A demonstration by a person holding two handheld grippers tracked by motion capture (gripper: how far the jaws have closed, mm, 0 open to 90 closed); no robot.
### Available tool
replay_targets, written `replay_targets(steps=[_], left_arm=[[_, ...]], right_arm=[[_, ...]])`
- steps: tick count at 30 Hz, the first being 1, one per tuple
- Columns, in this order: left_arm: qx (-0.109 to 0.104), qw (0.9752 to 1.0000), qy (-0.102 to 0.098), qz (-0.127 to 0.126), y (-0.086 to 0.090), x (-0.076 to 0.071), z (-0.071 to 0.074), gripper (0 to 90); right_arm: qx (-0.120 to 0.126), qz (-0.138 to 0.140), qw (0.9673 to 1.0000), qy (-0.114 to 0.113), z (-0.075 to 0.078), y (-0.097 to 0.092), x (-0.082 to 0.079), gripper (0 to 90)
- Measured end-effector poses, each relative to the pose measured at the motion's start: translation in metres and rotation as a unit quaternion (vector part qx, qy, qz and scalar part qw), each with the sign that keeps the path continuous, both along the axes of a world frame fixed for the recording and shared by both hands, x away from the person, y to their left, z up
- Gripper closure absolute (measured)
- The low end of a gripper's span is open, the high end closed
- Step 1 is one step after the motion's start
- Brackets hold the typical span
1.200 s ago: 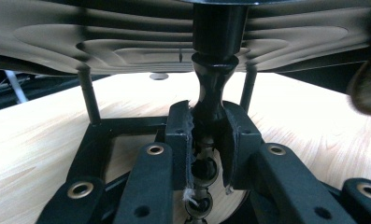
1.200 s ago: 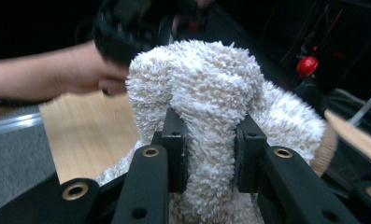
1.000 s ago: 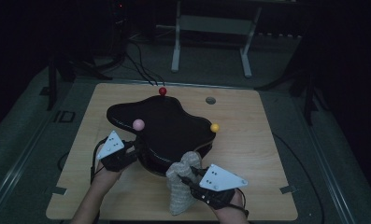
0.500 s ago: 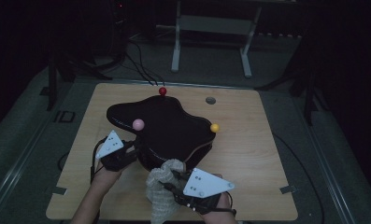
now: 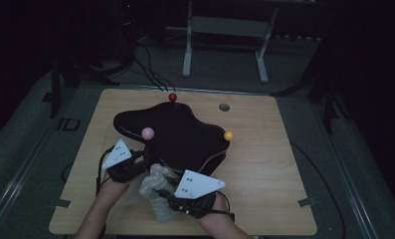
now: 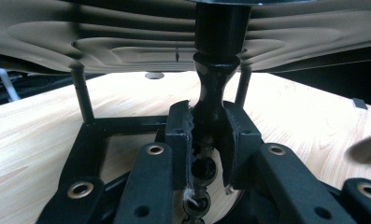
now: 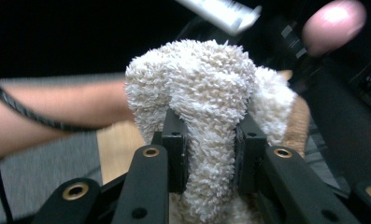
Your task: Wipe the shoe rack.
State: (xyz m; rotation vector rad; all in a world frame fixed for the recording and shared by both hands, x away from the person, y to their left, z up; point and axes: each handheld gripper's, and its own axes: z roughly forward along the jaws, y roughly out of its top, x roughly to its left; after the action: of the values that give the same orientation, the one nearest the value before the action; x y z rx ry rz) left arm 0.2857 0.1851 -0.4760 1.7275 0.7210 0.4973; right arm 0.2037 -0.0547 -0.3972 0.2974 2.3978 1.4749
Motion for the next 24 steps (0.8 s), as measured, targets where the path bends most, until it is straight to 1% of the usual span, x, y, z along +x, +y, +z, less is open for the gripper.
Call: replay_targets(steps=[2,4,6,7,8,9,10,11,12,14,15,17,18,19,20,21,24], left_arm=[[-0.003,1.0000,0.000,0.000,0.000,0.000,0.000,74.7],[-0.002,1.0000,0.001,-0.002,0.000,0.000,0.000,74.8],[-0.002,1.0000,0.002,-0.002,0.000,0.000,0.000,74.8],[-0.002,1.0000,0.002,-0.002,0.000,0.000,0.000,74.8],[-0.006,1.0000,0.003,-0.004,0.001,0.001,-0.001,74.8],[-0.005,1.0000,0.002,-0.003,0.001,0.001,-0.001,74.8],[-0.005,1.0000,0.003,-0.003,0.001,0.001,0.000,74.8],[-0.004,1.0000,0.002,-0.003,0.001,0.001,0.000,74.8],[-0.005,1.0000,0.003,-0.003,0.001,0.001,-0.001,74.8],[-0.004,1.0000,0.003,-0.004,0.001,0.001,0.000,74.8],[-0.002,1.0000,0.002,-0.002,0.000,0.001,0.000,74.7],[0.003,1.0000,0.000,-0.002,-0.001,0.000,0.000,74.8],[0.003,1.0000,0.000,-0.003,-0.001,0.000,0.001,74.8],[0.003,1.0000,0.000,-0.003,-0.001,0.000,0.001,74.8],[0.000,1.0000,0.001,-0.004,-0.001,0.000,0.000,74.8],[-0.001,1.0000,0.002,-0.005,0.000,0.000,0.000,74.8],[-0.003,1.0000,0.002,-0.008,0.000,0.001,0.000,74.8]], right_arm=[[0.003,0.004,1.0000,-0.001,0.002,0.001,-0.004,71.3],[0.020,0.008,0.9997,-0.012,0.012,-0.003,-0.009,71.2],[0.043,0.010,0.9987,-0.026,0.027,-0.010,-0.015,71.1],[0.043,0.010,0.9987,-0.026,0.027,-0.010,-0.015,71.1],[0.055,0.007,0.9979,-0.033,0.035,-0.015,-0.017,71.1],[0.074,0.000,0.9963,-0.045,0.048,-0.024,-0.017,71.0],[0.076,-0.010,0.9958,-0.050,0.050,-0.026,-0.016,71.0],[0.075,-0.017,0.9958,-0.050,0.049,-0.026,-0.013,71.0],[0.073,-0.017,0.9963,-0.041,0.047,-0.026,-0.009,71.0],[0.055,-0.021,0.9978,-0.031,0.036,-0.021,-0.004,71.0],[0.048,-0.019,0.9984,-0.024,0.029,-0.019,-0.001,71.1],[0.037,-0.011,0.9993,-0.002,0.016,-0.014,0.003,71.5],[0.027,-0.007,0.9996,0.003,0.011,-0.011,0.003,71.4],[0.027,-0.007,0.9996,0.003,0.011,-0.011,0.003,71.4],[0.015,-0.005,0.9999,0.000,0.008,-0.009,0.001,71.3],[0.023,0.002,0.9997,-0.003,0.012,-0.009,-0.005,71.3],[0.052,-0.002,0.9981,-0.033,0.031,-0.020,-0.015,71.2]])
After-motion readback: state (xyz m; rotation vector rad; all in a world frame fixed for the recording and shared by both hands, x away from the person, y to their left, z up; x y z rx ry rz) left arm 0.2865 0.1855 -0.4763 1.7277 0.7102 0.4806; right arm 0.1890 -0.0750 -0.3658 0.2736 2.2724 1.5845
